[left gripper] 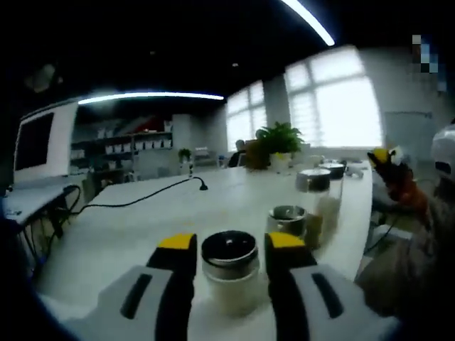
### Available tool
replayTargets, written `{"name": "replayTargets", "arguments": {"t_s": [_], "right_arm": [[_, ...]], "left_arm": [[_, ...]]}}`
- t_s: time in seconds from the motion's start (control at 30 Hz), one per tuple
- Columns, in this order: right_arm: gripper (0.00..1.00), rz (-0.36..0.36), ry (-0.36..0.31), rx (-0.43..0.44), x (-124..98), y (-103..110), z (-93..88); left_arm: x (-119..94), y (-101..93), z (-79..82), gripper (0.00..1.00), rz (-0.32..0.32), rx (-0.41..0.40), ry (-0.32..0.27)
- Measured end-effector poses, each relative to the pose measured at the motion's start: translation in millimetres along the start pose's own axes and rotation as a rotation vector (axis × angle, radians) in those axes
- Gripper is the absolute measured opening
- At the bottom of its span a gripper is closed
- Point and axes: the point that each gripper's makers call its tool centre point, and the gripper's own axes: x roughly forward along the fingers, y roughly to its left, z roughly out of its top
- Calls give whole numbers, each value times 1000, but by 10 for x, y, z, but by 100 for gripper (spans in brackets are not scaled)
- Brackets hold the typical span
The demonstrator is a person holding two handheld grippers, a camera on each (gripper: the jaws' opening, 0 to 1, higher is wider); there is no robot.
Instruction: Rotate the seasoning bottle until the label or dispensing opening points toward the visible target arrow and the bottle remains upright within the marked orientation range
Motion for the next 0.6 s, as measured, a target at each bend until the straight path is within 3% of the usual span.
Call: {"name": "replayTargets", "arguments": {"t_s": [0.07,0.3,0.6], "right_arm": [[8,3,3,1,9,11,-3],[8,-3,12,-9,17,-7,0],[7,-6,16,9,7,-63,-36]], "left_arm": [[20,-9,-37,41,-4,-35,20],[32,34,-21,34,16,-27,-2],[13,-17,-38,33,-59,-27,-5]]}}
